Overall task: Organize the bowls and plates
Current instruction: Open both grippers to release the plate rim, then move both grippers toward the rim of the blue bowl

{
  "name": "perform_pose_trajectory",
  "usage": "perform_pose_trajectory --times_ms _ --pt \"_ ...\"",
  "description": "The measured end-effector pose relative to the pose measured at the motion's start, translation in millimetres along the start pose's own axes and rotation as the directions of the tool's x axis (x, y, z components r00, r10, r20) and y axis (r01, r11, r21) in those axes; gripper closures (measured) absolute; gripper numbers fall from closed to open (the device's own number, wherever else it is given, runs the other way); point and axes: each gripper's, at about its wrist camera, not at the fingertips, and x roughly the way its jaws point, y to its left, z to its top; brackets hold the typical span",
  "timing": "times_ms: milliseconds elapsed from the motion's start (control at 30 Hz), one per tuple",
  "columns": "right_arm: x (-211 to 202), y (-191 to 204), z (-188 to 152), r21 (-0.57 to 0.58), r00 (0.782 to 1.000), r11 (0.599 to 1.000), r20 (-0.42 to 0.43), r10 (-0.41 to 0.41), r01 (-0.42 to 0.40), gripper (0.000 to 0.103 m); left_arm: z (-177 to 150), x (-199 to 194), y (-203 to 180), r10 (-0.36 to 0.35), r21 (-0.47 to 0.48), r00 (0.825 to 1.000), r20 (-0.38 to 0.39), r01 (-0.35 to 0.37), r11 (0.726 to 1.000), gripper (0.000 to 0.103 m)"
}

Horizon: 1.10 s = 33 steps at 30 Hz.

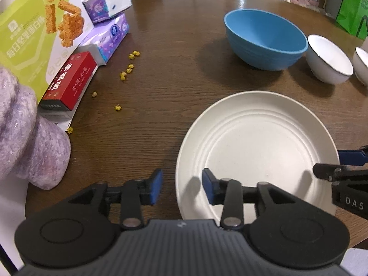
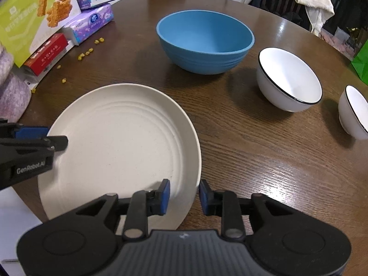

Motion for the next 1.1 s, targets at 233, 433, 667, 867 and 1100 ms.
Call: perform_pose_trajectory --times_ms 233,433,667,867,1100 --pt "-14.0 -14.9 -1.0 0.068 0.998 0.996 0.025 0.054 -0.055 0.026 -1.3 -23.0 5.1 0.005 -0.016 0.996 0.086 -0.003 1.000 0.010" --pt "-25.1 -36.0 -9.9 0.149 0.997 0.986 0.031 0.075 -0.079 0.004 -2.7 -38.4 0.8 -0.011 -0.061 0.992 0.125 0.018 0.998 0.000" --pt "-36.6 -64.6 -22.3 0.180 0.998 0.982 0.036 0.057 -0.063 0.000 -1.4 -58.6 -17.4 -0.043 -0.108 0.982 0.181 0.064 0.992 0.000" --pt "-56.7 -94.4 -29.5 0.172 0.996 0.983 0.070 0.057 -0.068 0.000 0.0 -75.6 -42.3 -0.042 -0.142 0.975 0.218 0.074 0.987 0.000" --pt "-74.4 -126.6 -36.1 0.127 0.994 0.989 0.091 0.060 -0.072 0.000 -1.9 -90.6 -67.5 -0.026 -0.205 0.971 0.236 0.076 0.976 0.000"
